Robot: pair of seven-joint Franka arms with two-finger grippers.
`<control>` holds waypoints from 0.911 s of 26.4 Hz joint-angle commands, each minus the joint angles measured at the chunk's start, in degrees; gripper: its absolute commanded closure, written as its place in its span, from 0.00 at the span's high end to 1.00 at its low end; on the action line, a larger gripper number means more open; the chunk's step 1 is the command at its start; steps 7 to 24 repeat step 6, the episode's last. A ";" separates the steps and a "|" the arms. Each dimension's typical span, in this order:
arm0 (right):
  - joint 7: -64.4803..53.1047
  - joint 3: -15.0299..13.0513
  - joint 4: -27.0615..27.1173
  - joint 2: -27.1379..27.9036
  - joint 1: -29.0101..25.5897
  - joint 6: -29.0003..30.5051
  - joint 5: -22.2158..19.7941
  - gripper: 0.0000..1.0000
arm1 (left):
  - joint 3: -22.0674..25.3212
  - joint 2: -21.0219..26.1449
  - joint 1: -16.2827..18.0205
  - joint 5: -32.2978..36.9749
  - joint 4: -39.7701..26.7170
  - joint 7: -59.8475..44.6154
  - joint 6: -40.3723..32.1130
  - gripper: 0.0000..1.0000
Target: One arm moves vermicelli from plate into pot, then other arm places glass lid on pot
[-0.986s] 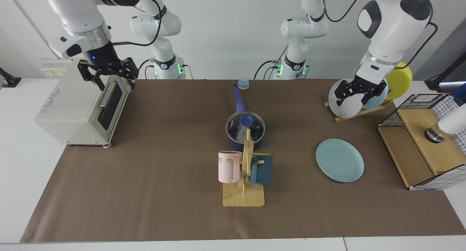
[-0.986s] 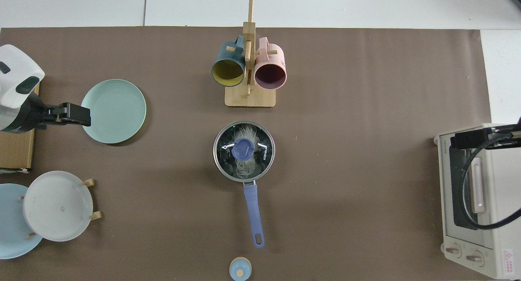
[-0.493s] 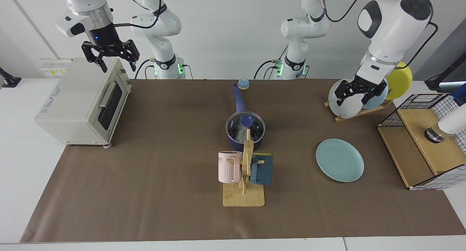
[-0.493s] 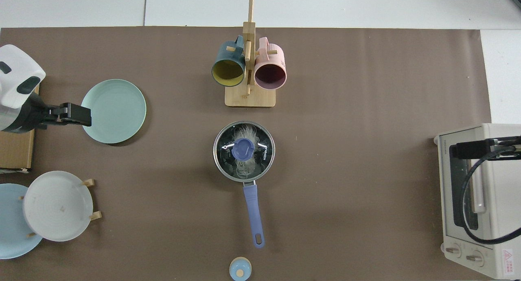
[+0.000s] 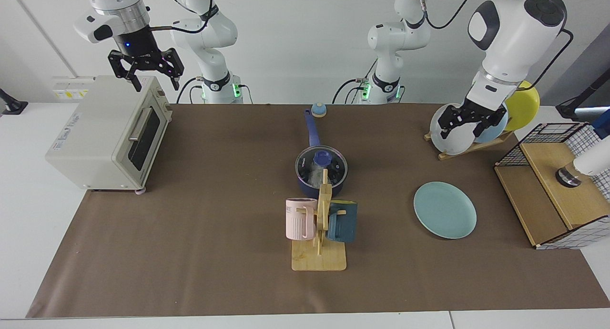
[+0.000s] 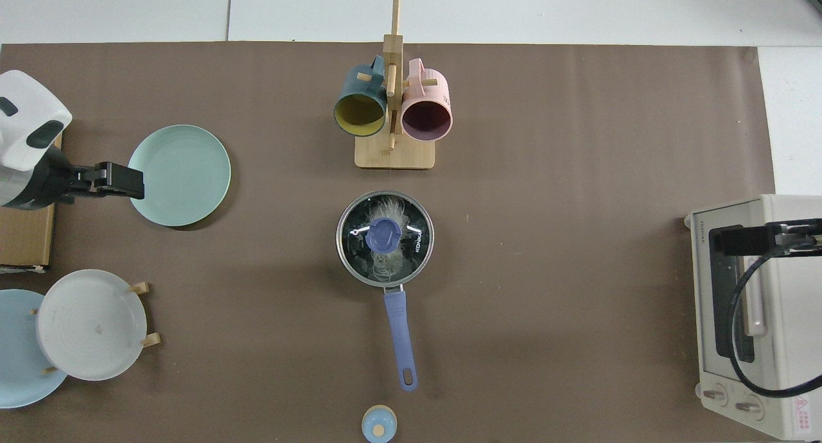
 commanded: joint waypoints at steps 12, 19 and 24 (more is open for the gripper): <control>2.97 0.29 -0.95 -0.70 -0.38 0.43 0.96 1.00 | -0.13 -1.03 0.26 -0.31 -0.51 0.68 -0.64 1.00; 2.97 0.29 -0.95 -0.70 -0.38 0.43 0.96 1.00 | -0.13 -1.03 0.26 -0.31 -0.51 0.68 -0.64 1.00; 2.97 0.29 -0.95 -0.70 -0.38 0.43 0.96 1.00 | -0.13 -1.03 0.26 -0.31 -0.51 0.68 -0.64 1.00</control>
